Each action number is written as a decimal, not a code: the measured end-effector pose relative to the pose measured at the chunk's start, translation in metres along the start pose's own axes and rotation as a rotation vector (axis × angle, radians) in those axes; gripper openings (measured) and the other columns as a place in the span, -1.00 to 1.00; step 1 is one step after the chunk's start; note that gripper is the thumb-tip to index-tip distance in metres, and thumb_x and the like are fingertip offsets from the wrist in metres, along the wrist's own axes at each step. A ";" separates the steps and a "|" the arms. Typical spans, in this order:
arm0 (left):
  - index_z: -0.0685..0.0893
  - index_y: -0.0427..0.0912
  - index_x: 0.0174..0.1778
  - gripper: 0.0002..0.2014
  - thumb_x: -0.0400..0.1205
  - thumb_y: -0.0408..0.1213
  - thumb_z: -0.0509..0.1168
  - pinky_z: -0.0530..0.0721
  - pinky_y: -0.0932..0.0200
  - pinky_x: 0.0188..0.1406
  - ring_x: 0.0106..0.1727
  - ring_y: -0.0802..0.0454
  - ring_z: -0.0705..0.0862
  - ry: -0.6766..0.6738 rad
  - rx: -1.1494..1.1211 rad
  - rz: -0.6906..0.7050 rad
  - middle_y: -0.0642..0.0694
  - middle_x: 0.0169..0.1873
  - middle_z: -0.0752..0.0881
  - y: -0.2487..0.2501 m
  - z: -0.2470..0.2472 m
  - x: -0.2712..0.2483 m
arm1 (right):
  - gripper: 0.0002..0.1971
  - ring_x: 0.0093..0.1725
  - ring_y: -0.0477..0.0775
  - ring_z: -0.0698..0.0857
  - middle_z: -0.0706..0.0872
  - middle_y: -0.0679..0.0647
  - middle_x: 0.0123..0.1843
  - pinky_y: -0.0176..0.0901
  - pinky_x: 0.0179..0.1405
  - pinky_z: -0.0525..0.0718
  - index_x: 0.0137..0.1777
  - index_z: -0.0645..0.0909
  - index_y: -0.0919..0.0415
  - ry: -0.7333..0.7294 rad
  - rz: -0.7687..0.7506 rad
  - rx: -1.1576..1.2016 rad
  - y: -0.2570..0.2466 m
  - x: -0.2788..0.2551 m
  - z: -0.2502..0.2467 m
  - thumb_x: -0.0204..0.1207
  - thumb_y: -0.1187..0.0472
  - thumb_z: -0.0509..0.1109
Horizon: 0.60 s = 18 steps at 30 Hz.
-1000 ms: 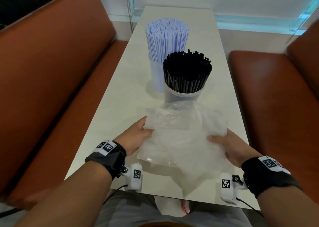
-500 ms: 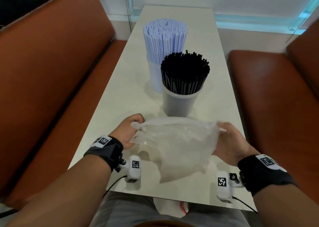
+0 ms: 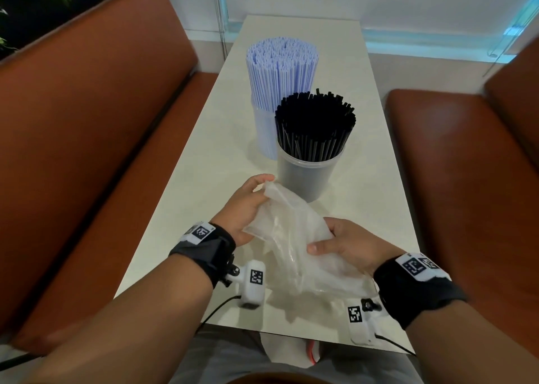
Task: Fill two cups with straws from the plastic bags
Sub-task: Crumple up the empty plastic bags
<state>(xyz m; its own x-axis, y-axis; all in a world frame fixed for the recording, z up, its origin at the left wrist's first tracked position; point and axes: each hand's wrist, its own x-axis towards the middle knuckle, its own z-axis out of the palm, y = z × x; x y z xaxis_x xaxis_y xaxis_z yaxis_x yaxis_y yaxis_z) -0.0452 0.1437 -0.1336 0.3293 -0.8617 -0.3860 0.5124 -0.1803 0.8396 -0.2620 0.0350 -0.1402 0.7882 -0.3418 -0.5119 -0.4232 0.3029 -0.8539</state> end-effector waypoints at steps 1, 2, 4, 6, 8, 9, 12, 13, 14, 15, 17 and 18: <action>0.71 -0.03 0.21 -0.74 0.60 -0.20 0.40 0.73 -0.03 -0.02 0.02 -0.17 0.76 -0.049 -0.089 0.003 -0.20 0.00 0.78 -0.004 -0.001 -0.002 | -0.63 0.16 0.34 0.82 0.83 0.25 0.19 0.09 0.11 0.79 0.26 0.75 0.20 0.008 -0.033 0.029 0.002 -0.001 0.000 0.44 0.37 0.61; 0.67 -0.10 0.30 -0.66 0.66 -0.05 0.35 0.68 -0.07 0.12 0.13 -0.20 0.72 -0.103 -0.175 0.002 -0.22 0.10 0.75 -0.008 -0.002 -0.006 | -0.63 0.18 0.36 0.81 0.83 0.27 0.19 0.10 0.12 0.79 0.26 0.74 0.22 0.025 -0.067 0.051 0.004 -0.002 0.000 0.45 0.38 0.60; 0.59 -0.15 0.45 -0.34 0.66 0.33 0.15 0.67 -0.07 0.17 0.14 -0.15 0.74 -0.114 -0.242 -0.020 -0.17 0.14 0.78 -0.016 -0.003 -0.017 | -0.64 0.22 0.37 0.79 0.82 0.29 0.21 0.14 0.19 0.76 0.25 0.73 0.26 0.090 -0.142 0.104 0.009 -0.003 0.003 0.45 0.39 0.59; 0.53 -0.06 0.52 -0.11 0.46 0.54 0.14 0.74 -0.01 0.06 0.08 -0.11 0.80 -0.141 -0.171 -0.029 -0.15 0.11 0.82 -0.024 0.001 -0.028 | -0.65 0.24 0.35 0.78 0.82 0.29 0.21 0.13 0.19 0.75 0.25 0.73 0.28 0.160 -0.192 0.183 0.011 -0.002 0.007 0.45 0.38 0.59; 0.51 -0.02 0.55 -0.06 0.39 0.56 0.24 0.72 -0.05 0.24 0.32 -0.16 0.73 -0.229 0.016 0.020 -0.17 0.29 0.76 -0.033 0.012 -0.036 | -0.65 0.22 0.35 0.79 0.82 0.29 0.21 0.12 0.16 0.76 0.24 0.74 0.28 0.202 -0.231 0.229 0.012 -0.002 0.012 0.45 0.38 0.59; 0.49 -0.04 0.57 -0.08 0.42 0.52 0.27 0.69 -0.06 0.32 0.40 -0.18 0.69 -0.279 0.122 0.061 -0.18 0.35 0.73 -0.037 0.019 -0.040 | -0.65 0.22 0.35 0.79 0.82 0.28 0.20 0.14 0.16 0.77 0.24 0.74 0.28 0.211 -0.248 0.232 0.013 -0.002 0.016 0.46 0.38 0.59; 0.43 -0.03 0.62 -0.15 0.49 0.37 0.40 0.65 -0.04 0.39 0.44 -0.10 0.66 -0.268 0.285 0.120 -0.10 0.40 0.70 -0.042 0.033 -0.045 | -0.62 0.21 0.31 0.81 0.82 0.25 0.21 0.15 0.17 0.79 0.31 0.72 0.22 0.205 -0.294 0.224 0.014 -0.003 0.031 0.49 0.30 0.59; 0.43 0.00 0.61 -0.21 0.53 0.32 0.41 0.63 -0.09 0.42 0.43 -0.06 0.67 -0.230 0.324 0.127 -0.06 0.39 0.71 -0.044 0.033 -0.043 | -0.61 0.22 0.30 0.80 0.82 0.24 0.22 0.17 0.20 0.78 0.33 0.71 0.20 0.197 -0.303 0.216 0.015 -0.003 0.035 0.51 0.26 0.59; 0.44 0.03 0.60 -0.29 0.58 0.27 0.38 0.62 -0.15 0.44 0.40 -0.02 0.69 -0.196 0.374 0.128 -0.03 0.37 0.72 -0.045 0.034 -0.041 | -0.61 0.23 0.28 0.80 0.82 0.23 0.23 0.18 0.23 0.76 0.35 0.70 0.18 0.185 -0.309 0.205 0.016 -0.003 0.039 0.53 0.23 0.58; 0.46 0.05 0.58 -0.36 0.62 0.24 0.34 0.62 -0.18 0.44 0.38 0.01 0.70 -0.168 0.428 0.125 0.00 0.35 0.73 -0.046 0.033 -0.040 | -0.63 0.24 0.26 0.80 0.82 0.21 0.25 0.17 0.25 0.75 0.36 0.71 0.16 0.170 -0.311 0.191 0.016 -0.004 0.041 0.55 0.21 0.55; 0.49 0.05 0.55 -0.42 0.67 0.23 0.28 0.63 -0.18 0.42 0.34 0.04 0.72 -0.140 0.509 0.125 0.03 0.32 0.75 -0.047 0.032 -0.037 | -0.67 0.26 0.24 0.79 0.81 0.19 0.25 0.15 0.28 0.74 0.33 0.73 0.09 0.140 -0.294 0.201 0.015 -0.005 0.043 0.57 0.17 0.45; 0.51 0.06 0.54 -0.43 0.67 0.25 0.26 0.64 -0.17 0.41 0.32 0.05 0.73 -0.139 0.526 0.118 0.04 0.31 0.75 -0.046 0.032 -0.037 | -0.67 0.26 0.25 0.78 0.82 0.19 0.25 0.15 0.28 0.73 0.30 0.75 0.06 0.144 -0.271 0.227 0.015 -0.006 0.042 0.55 0.16 0.40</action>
<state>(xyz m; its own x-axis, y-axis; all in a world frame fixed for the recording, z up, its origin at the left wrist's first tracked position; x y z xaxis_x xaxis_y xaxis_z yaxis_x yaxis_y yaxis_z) -0.1062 0.1688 -0.1459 0.2349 -0.9383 -0.2539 0.0014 -0.2609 0.9654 -0.2536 0.0791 -0.1459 0.7804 -0.5528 -0.2922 -0.0855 0.3687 -0.9256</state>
